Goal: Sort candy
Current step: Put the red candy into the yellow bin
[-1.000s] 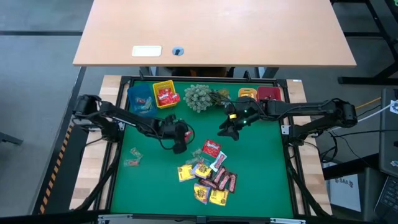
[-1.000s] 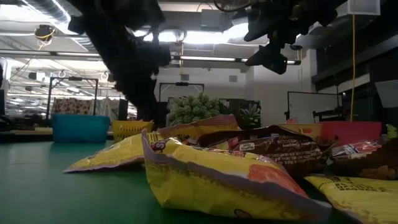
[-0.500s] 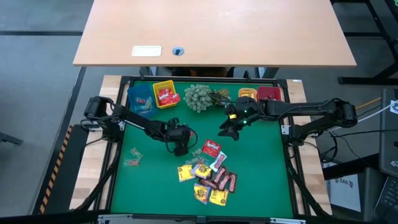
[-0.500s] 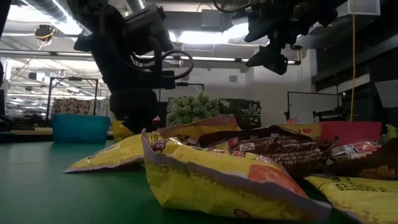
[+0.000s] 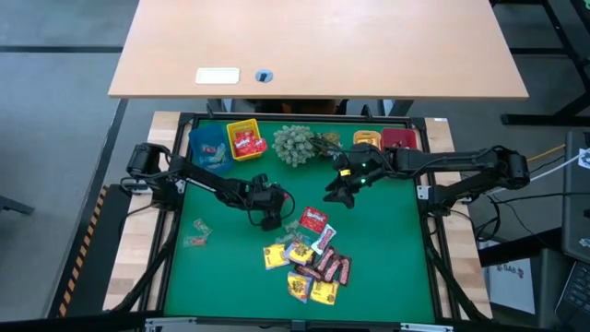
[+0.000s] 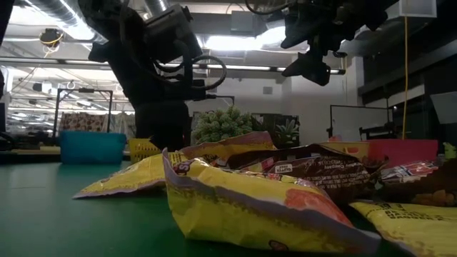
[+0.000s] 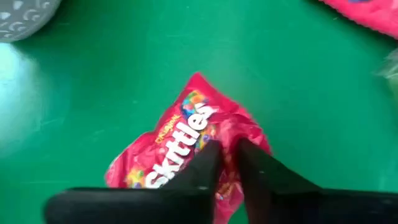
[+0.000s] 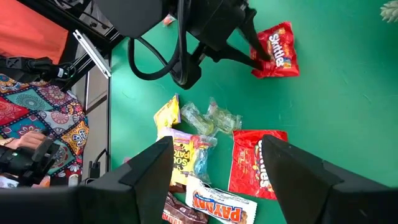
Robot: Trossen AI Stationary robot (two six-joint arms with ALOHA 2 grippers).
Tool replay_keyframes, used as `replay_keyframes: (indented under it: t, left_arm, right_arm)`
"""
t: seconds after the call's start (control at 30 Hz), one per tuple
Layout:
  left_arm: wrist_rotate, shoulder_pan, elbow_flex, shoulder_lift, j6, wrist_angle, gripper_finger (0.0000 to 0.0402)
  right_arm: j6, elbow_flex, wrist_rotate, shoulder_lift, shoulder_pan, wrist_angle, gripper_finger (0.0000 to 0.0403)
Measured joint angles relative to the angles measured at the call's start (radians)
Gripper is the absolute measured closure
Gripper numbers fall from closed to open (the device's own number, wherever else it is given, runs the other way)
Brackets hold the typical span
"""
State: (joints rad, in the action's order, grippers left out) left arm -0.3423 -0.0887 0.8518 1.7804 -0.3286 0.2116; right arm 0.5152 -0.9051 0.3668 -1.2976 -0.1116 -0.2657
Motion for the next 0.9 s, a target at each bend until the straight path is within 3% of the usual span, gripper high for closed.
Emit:
replay_keyframes:
  t: [0.1,0.3,0.53,0.7,0.9]
  left_arm:
    - [0.004,0.006,-0.002,-0.026,-0.007,-0.013,0.0394]
    - [0.006,0.065,-0.005,-0.146,-0.009,0.008,0.04]
    - [-0.011,0.209,-0.004,-0.324,-0.008,0.141,0.0401]
    - [-0.104,0.334,-0.004,-0.401,-0.002,0.237,0.0401]
    - [-0.184,0.471,-0.002,-0.393,0.006,0.22,0.0401]
  right_arm:
    - [0.0,0.0,0.0,0.0,0.0,0.0,0.0158]
    - [0.0,0.001,0.003,0.0,0.0,0.0,0.0158]
    - [0.003,0.001,0.051,-0.005,0.001,0.002,0.0158]
    - [0.003,0.002,0.049,-0.029,0.018,0.001,0.0158]
    - [0.003,0.002,0.044,-0.082,0.079,0.005,0.0158]
